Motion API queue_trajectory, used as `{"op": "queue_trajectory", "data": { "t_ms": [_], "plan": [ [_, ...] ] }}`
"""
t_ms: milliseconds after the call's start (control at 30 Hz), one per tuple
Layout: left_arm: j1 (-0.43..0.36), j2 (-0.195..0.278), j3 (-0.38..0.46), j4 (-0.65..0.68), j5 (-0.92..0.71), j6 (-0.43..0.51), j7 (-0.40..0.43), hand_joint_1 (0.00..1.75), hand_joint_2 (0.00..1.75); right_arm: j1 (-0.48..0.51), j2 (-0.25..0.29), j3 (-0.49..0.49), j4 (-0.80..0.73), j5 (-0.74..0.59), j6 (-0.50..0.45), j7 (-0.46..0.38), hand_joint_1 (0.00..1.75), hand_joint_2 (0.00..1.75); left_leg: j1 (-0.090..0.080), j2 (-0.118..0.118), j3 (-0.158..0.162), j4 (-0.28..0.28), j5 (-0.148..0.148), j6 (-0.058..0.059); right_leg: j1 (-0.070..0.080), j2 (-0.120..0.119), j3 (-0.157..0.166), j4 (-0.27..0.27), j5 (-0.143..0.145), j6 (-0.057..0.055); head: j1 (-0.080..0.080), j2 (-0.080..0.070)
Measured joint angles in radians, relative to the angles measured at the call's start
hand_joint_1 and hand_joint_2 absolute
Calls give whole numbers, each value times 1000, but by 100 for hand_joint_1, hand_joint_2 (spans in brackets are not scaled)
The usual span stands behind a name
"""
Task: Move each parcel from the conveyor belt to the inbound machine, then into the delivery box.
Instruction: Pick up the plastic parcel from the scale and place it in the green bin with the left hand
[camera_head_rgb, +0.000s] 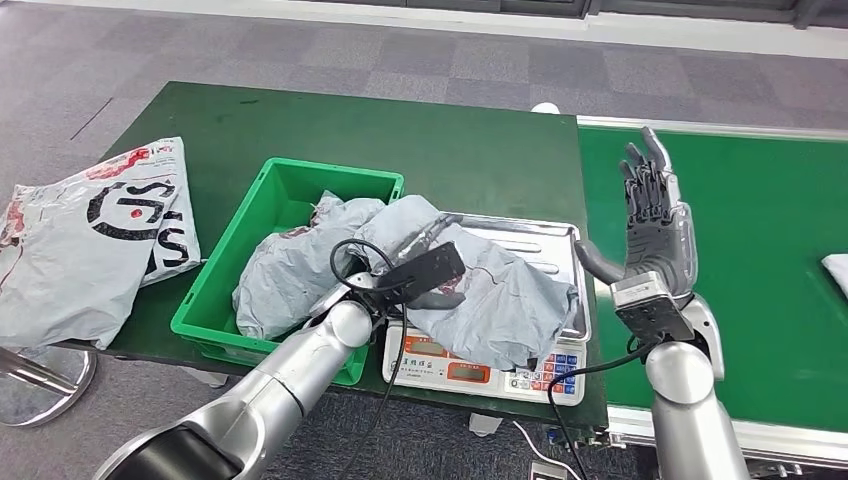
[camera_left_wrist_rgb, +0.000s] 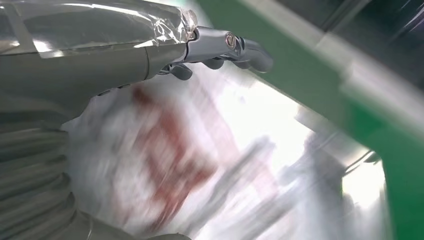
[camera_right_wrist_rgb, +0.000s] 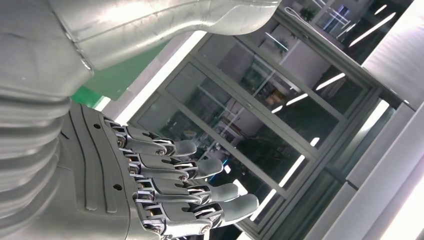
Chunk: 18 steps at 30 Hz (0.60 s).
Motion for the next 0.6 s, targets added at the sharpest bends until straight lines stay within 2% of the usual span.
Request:
{"op": "queue_trajectory", "data": {
  "t_ms": [233, 533, 567, 600],
  "plan": [
    [-37, -19, -29, 108, -35, -110, 103, 0, 175, -23, 16, 0, 7, 39, 3, 20, 0, 175, 0, 0, 0, 0, 0, 0, 0, -1, 1, 0, 0, 0, 0, 0],
    [-68, -27, -105, 154, -158, -115, 184, 0, 175, -49, 30, 9, 23, 76, 11, 50, 0, 175, 0, -1, 2, 0, 0, 0, 0, -2, 4, 0, -1, 0, 0, 0],
    [-69, -27, -115, 156, -172, -114, 186, 21, 175, -49, 32, 10, 26, 79, 12, 50, 0, 175, 0, -1, 2, 0, 0, 0, 0, -2, 5, 0, -1, 1, 0, 0],
    [-71, -27, -124, 158, -185, -113, 188, 64, 175, -49, 33, 10, 29, 83, 13, 52, 0, 175, 0, -1, 3, 0, 0, 0, 0, -3, 5, 0, -1, 1, 0, 0]
  ]
}}
